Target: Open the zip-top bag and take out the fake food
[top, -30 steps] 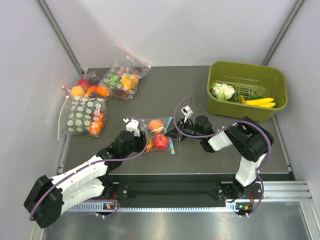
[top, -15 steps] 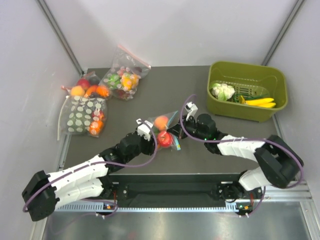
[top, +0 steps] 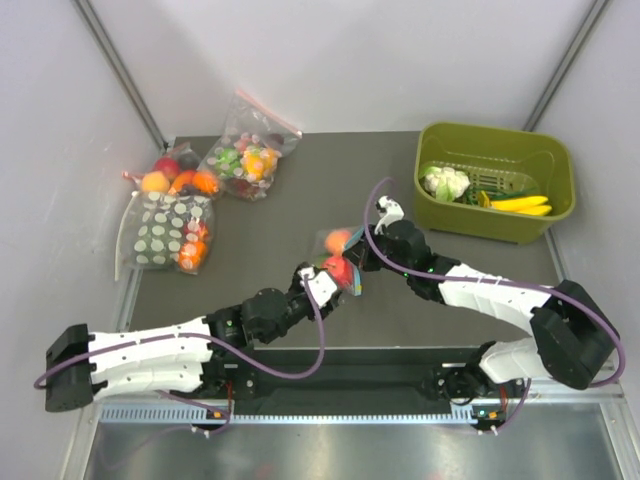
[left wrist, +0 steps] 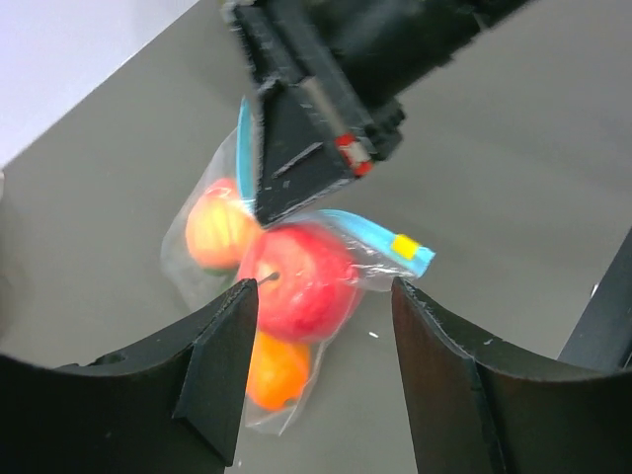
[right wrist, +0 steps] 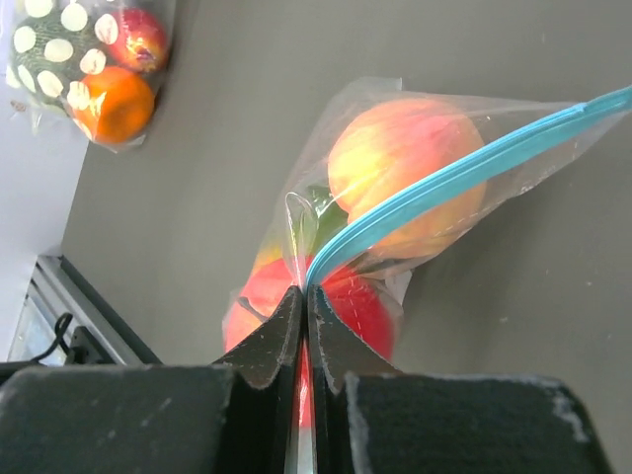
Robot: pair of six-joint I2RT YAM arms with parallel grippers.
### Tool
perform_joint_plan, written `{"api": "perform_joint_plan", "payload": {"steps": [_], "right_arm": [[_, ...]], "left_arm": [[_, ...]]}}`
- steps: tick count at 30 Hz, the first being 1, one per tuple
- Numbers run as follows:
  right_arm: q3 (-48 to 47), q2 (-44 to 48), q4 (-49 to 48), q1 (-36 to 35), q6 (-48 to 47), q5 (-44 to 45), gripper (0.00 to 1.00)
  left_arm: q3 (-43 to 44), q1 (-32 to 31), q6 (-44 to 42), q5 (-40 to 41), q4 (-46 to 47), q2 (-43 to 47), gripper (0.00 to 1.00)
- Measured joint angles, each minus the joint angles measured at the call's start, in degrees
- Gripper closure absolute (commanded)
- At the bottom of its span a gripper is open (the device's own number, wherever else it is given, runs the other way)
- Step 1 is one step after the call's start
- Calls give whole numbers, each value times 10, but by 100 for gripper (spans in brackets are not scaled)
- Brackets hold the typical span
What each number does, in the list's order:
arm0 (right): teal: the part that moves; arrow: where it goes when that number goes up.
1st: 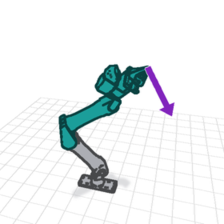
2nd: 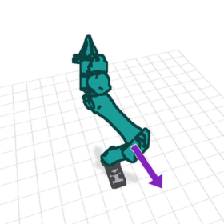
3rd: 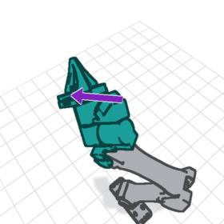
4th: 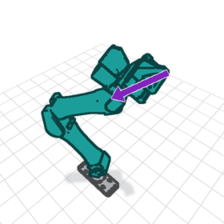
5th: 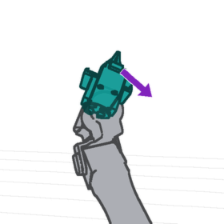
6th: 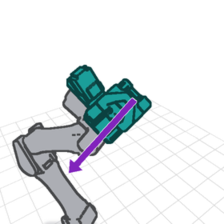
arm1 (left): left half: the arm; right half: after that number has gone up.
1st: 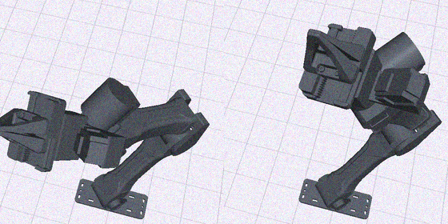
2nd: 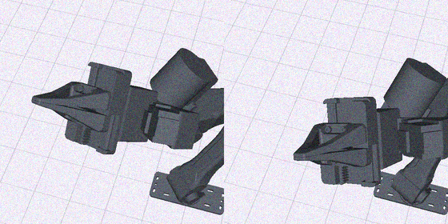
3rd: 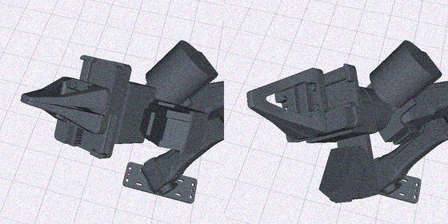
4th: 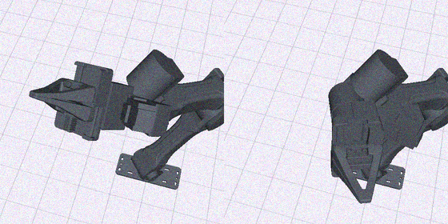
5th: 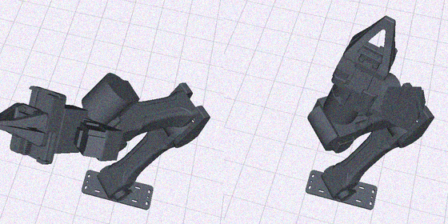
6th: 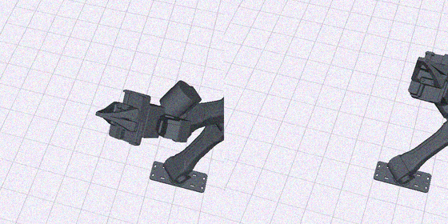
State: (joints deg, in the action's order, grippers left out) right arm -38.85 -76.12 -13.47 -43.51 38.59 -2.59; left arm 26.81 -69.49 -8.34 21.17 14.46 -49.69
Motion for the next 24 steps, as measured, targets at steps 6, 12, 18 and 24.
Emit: {"api": "perform_joint_plan", "payload": {"steps": [6, 12, 18, 24], "right_arm": [[-6, 14, 12, -3, 47, 8, 100], [-6, 50, 12, -4, 80, 9, 100], [-6, 72, 12, -4, 95, -6, 100], [-6, 84, 11, -3, 105, -12, 100]], "left_arm": [[5, -41, -69, 26, 10, -52, 39], [5, -60, -111, 38, 16, -71, 39], [8, -64, -143, 58, 36, -93, 39], [24, -78, -181, 94, 76, -145, 39]]}}
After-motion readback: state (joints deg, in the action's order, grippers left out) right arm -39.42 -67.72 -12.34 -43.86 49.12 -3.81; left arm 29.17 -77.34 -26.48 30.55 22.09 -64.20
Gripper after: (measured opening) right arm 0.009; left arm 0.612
